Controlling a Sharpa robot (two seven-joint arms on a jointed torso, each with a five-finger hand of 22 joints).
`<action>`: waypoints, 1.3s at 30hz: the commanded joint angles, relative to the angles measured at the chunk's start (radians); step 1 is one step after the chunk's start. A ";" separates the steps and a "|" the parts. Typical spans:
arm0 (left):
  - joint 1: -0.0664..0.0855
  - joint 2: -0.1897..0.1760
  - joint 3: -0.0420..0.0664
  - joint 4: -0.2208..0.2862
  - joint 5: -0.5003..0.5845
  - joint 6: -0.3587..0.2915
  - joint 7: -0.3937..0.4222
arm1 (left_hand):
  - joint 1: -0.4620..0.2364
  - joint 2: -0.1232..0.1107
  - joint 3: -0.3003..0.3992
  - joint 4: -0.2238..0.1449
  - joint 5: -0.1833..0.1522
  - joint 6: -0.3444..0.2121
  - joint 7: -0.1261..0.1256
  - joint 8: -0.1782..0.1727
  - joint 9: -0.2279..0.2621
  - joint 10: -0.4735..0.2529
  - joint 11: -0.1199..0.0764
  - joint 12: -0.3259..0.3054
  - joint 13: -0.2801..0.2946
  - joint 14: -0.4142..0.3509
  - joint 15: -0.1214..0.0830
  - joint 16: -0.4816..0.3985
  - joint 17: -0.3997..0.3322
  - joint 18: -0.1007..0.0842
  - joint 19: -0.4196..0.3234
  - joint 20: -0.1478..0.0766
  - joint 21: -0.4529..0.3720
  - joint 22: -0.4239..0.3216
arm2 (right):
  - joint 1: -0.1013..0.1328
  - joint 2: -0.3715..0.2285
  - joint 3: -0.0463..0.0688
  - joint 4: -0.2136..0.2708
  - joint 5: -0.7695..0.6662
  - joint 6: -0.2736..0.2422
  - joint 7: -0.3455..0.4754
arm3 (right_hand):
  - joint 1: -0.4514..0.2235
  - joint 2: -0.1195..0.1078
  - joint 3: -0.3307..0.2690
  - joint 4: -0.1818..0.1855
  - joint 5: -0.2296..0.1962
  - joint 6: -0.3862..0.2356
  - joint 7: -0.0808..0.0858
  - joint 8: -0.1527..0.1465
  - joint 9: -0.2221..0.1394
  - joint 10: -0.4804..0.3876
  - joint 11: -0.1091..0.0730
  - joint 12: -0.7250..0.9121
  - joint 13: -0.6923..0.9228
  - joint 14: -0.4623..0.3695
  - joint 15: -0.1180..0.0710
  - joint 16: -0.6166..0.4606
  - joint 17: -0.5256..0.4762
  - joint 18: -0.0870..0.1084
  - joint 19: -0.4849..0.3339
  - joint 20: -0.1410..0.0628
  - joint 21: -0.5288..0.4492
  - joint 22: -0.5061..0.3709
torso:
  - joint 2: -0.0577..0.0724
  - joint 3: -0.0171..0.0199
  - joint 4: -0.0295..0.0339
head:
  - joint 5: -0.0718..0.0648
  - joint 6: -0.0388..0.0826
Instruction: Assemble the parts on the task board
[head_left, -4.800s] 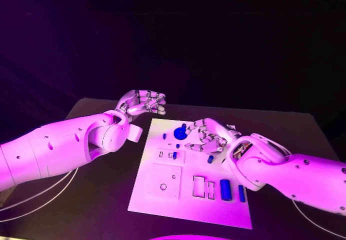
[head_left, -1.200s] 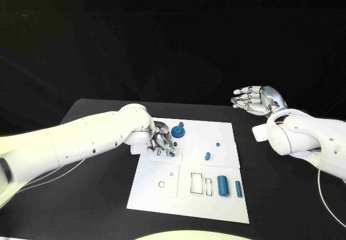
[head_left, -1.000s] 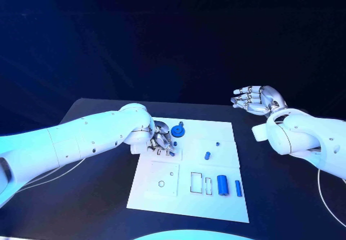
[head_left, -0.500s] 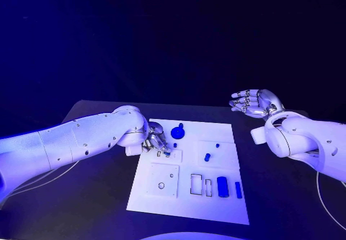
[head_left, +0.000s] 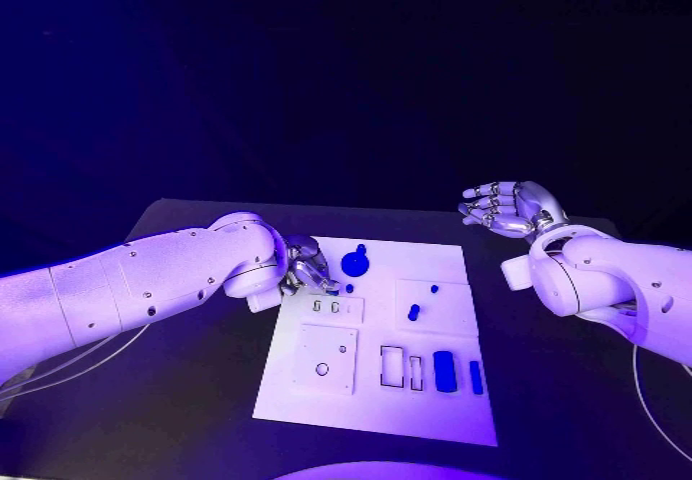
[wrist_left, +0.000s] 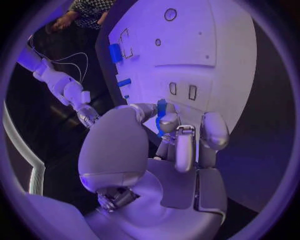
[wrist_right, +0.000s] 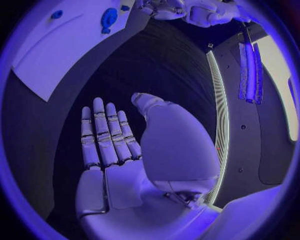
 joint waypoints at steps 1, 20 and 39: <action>-0.002 -0.002 0.001 0.011 -0.018 -0.036 0.016 | -0.004 -0.008 0.144 -0.139 0.001 0.034 -0.028 -0.001 0.151 0.010 0.002 0.006 0.003 0.086 -0.007 0.006 0.213 -0.008 0.007 0.000 0.005 0.004 | -0.001 0.000 0.000 0.003 -0.002 0.014 0.007 | -0.011 -0.002 -0.005 0.002 -0.001 0.000 0.087 -0.004 -0.001 0.001 0.005 -0.004 -0.001 0.002 0.002 -0.006 -0.002 0.011 -0.002 0.000 0.000 -0.001 | 0.000 -0.0007 0.0019 | 0.003 -0.003; -0.014 0.006 -0.006 0.024 -0.104 -0.003 -0.025 | -0.025 -0.009 0.159 -0.139 -0.002 0.043 -0.030 -0.003 0.156 0.022 0.000 0.009 0.009 0.089 -0.009 0.009 0.221 -0.011 0.018 -0.003 0.011 0.018 | -0.003 0.001 0.000 0.007 -0.002 0.018 0.006 | -0.013 -0.001 -0.006 0.003 -0.001 0.000 0.088 -0.004 -0.002 0.001 0.005 -0.004 -0.001 0.003 0.002 -0.007 -0.003 0.011 -0.001 0.000 0.001 -0.003 | 0.000 0.0007 -0.0007 | 0.018 -0.020; -0.026 0.020 -0.015 0.020 -0.147 0.028 -0.033 | -0.027 -0.009 0.160 -0.139 -0.002 0.044 -0.031 -0.003 0.156 0.023 0.000 0.010 0.011 0.090 -0.009 0.009 0.223 -0.012 0.021 -0.003 0.013 0.023 | -0.006 0.004 0.000 0.007 -0.015 0.021 0.006 | -0.015 0.000 -0.007 0.004 -0.001 0.000 0.088 -0.005 -0.003 0.000 0.005 -0.004 -0.001 0.003 0.002 -0.008 -0.004 0.011 0.000 0.000 0.001 -0.005 | 0.001 -0.0008 -0.0013 | 0.027 -0.025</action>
